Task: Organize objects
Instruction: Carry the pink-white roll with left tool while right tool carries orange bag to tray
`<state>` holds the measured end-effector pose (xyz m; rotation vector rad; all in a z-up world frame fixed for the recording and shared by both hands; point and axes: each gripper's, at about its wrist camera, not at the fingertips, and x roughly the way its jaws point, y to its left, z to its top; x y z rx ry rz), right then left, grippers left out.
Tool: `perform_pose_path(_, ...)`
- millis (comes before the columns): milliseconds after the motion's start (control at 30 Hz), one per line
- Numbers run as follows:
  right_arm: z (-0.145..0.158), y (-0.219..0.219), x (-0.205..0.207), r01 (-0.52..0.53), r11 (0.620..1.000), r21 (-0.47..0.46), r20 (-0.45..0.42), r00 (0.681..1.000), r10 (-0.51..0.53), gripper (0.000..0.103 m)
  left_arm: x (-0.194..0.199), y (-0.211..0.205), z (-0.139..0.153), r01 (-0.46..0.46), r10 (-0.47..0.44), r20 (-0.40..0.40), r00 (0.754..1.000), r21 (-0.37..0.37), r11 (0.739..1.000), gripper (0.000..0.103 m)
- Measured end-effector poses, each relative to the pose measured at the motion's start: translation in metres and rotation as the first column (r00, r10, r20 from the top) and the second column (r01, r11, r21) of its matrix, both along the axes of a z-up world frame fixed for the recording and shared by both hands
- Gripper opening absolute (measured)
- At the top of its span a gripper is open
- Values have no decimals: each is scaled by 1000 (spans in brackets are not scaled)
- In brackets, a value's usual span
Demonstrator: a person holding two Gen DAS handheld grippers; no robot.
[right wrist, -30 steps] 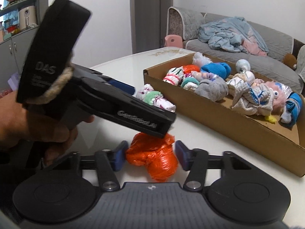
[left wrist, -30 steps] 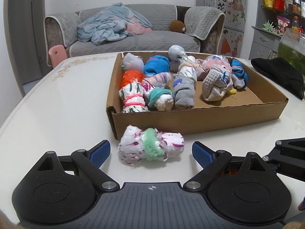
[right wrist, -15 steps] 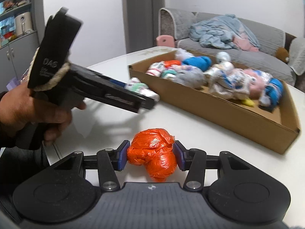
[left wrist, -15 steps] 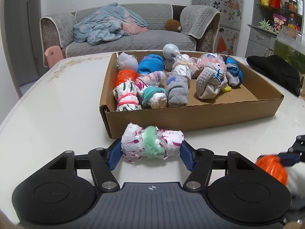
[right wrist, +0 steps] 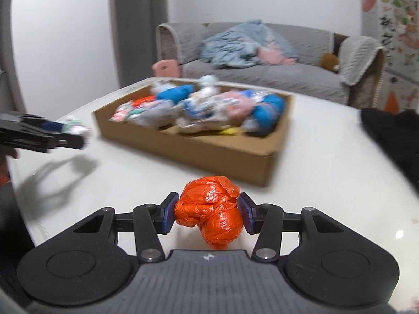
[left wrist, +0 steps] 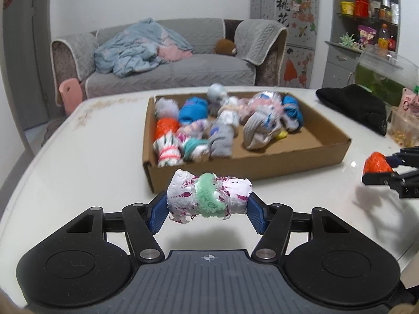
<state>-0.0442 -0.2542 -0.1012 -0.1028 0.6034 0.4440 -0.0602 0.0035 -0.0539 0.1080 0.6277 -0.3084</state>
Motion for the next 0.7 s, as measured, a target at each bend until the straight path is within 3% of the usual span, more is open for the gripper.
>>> perform_pose_path(300, 30, -31, 24, 42, 999, 6, 65, 997, -42, 45, 17, -49, 23, 114, -114, 32, 993, -2, 994, 68)
perform_pose_path(500, 57, -28, 46, -16, 1000, -14, 112, 994, 18, 45, 42, -88, 43, 207, -207, 62, 976, 16, 978, 68)
perform_pose_path(700, 77, -18, 72, -94, 995, -10, 116, 989, 95, 46, 68, -118, 53, 263, -264, 44, 964, 33, 964, 68)
